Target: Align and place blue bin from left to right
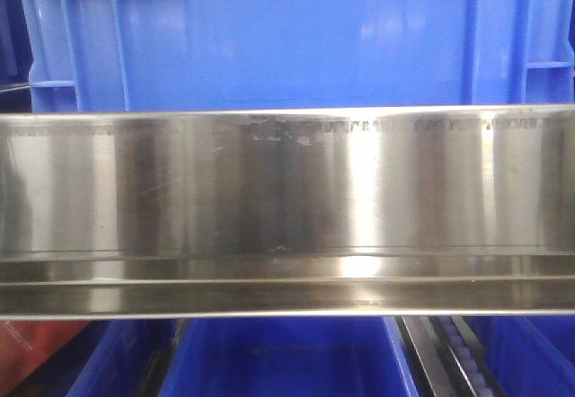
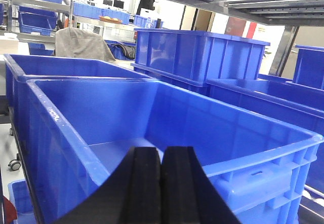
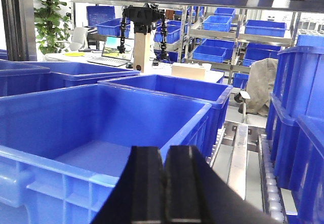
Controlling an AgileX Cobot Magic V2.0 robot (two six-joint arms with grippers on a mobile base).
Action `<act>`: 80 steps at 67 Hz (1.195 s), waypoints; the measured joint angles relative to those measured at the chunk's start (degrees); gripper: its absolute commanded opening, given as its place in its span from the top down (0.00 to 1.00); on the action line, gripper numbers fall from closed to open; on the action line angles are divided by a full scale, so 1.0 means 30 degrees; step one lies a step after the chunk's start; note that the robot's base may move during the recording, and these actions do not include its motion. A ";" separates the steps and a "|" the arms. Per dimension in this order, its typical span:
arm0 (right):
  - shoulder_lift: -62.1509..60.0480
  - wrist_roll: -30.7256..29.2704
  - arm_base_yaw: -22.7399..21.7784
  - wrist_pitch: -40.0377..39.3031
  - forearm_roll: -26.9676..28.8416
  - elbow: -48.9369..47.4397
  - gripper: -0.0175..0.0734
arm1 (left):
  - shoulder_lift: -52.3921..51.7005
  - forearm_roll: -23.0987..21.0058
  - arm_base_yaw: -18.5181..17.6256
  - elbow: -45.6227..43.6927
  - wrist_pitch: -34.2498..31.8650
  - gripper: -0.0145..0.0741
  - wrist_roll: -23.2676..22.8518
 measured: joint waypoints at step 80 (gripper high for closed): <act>-0.8740 -0.7787 -0.8857 -0.3568 0.8323 1.1819 0.88 | 0.0000 0.0000 0.0000 0.0000 0.0000 0.96 0.0000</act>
